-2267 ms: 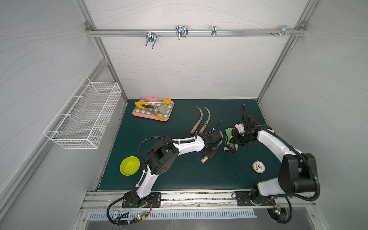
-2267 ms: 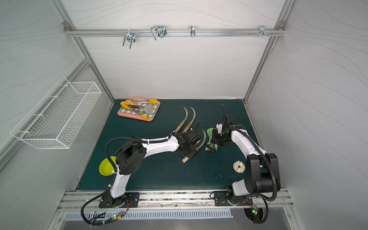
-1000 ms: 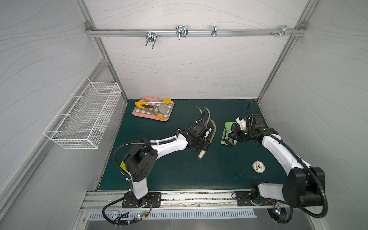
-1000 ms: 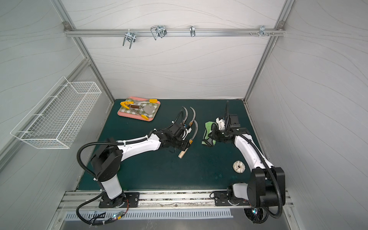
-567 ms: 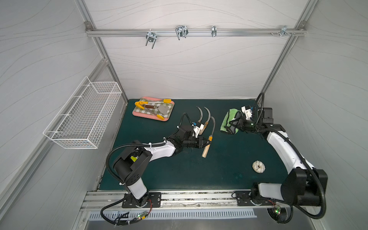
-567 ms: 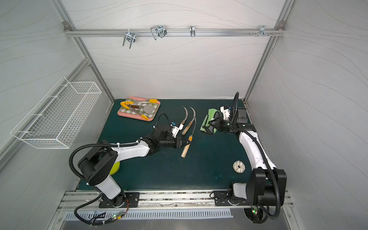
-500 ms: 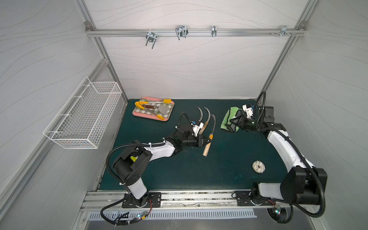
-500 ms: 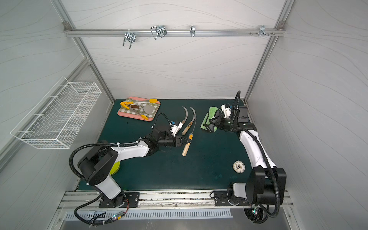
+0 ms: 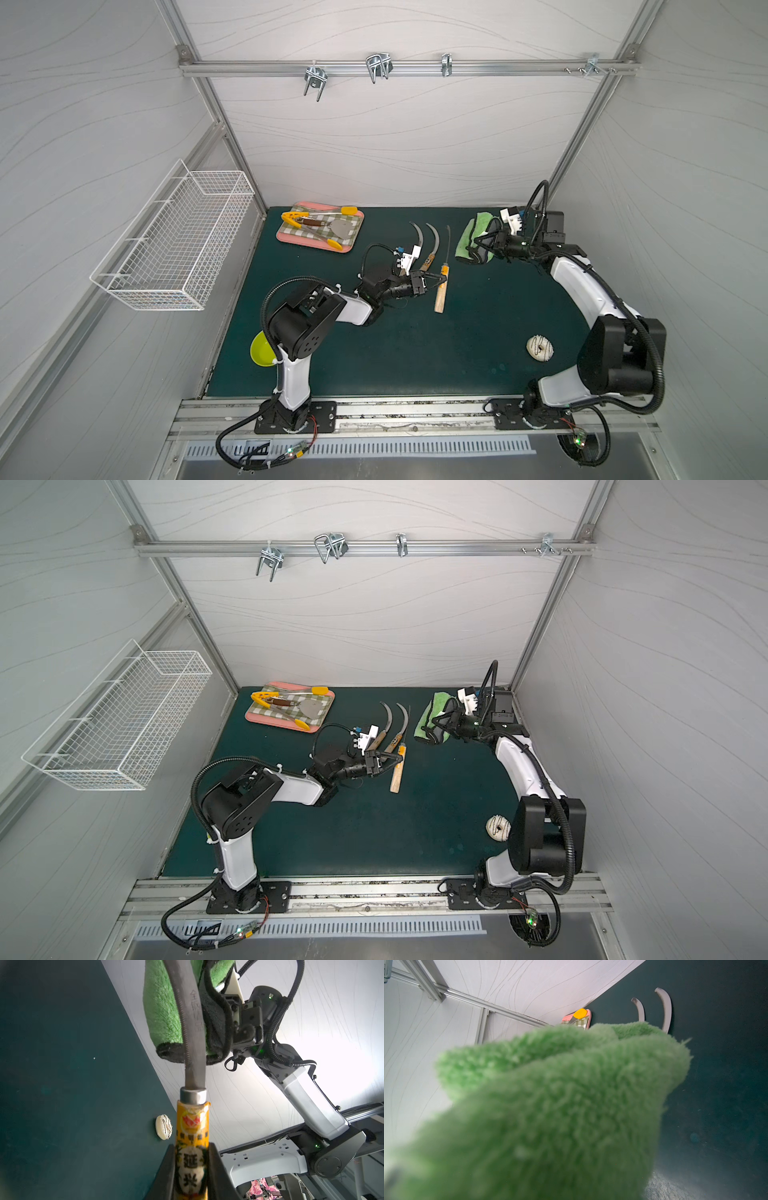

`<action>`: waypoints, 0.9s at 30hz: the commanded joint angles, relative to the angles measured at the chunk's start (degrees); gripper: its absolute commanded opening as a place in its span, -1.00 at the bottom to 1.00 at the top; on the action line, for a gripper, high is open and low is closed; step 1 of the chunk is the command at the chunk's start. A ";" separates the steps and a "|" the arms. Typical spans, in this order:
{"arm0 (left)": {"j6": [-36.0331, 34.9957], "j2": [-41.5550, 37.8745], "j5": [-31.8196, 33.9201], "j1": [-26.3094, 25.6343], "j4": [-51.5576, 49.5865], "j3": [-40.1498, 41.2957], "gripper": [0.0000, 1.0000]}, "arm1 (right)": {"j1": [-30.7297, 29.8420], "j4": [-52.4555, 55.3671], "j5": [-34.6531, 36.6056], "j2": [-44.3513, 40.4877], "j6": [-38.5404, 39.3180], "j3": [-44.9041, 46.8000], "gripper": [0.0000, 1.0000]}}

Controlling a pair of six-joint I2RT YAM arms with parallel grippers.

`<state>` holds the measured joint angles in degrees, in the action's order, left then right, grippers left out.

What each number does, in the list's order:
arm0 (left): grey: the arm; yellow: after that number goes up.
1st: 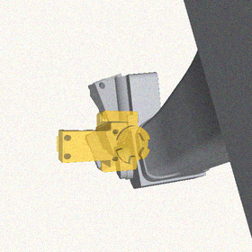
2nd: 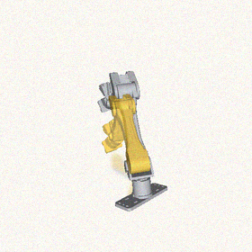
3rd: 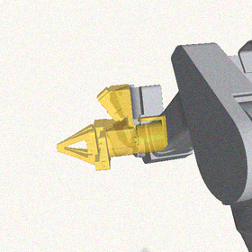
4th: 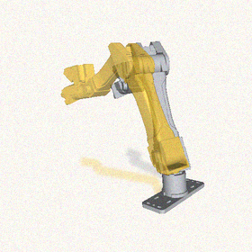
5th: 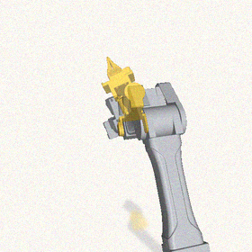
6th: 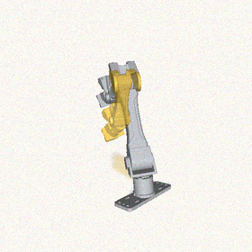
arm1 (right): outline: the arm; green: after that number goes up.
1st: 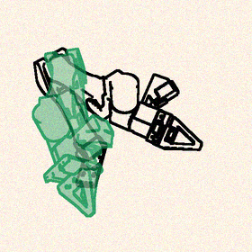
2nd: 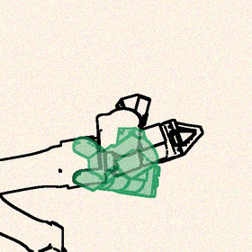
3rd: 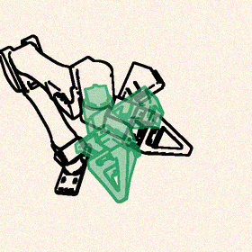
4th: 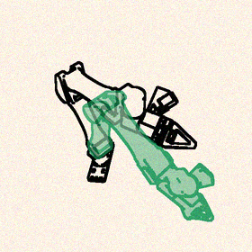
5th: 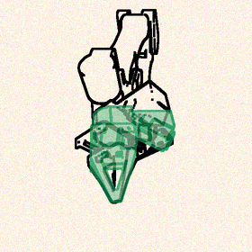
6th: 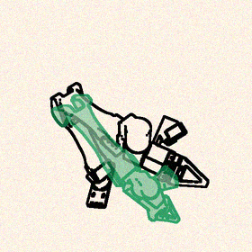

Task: Wipe small sickles with rags
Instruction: Wipe the small sickle.

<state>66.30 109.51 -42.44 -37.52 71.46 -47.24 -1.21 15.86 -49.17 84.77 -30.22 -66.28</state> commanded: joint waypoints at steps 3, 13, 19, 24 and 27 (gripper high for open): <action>3.05 -0.78 0.11 1.41 9.40 -2.12 -1.00 | 1.13 -10.01 -4.21 -3.98 -7.33 2.72 -0.82; 3.98 2.07 -0.23 2.20 9.40 -6.16 -1.00 | -2.49 -24.76 -10.14 -3.61 -23.08 1.80 -0.82; 4.80 3.20 -0.54 2.20 8.84 -10.24 -1.00 | -8.25 -20.90 -8.47 -2.33 -20.26 1.17 -0.80; 4.54 2.67 -0.81 2.45 7.74 -12.31 -1.00 | -11.25 -15.42 -6.89 0.17 -15.80 1.94 -0.80; 4.35 2.37 -1.10 2.67 6.98 -13.69 -1.00 | -13.44 -14.35 -6.75 1.53 -14.10 3.21 -0.80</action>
<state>69.67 112.14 -42.24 -34.94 73.03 -56.42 -12.05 -2.96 -55.44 84.38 -46.94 -63.81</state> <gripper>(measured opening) 0.213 0.126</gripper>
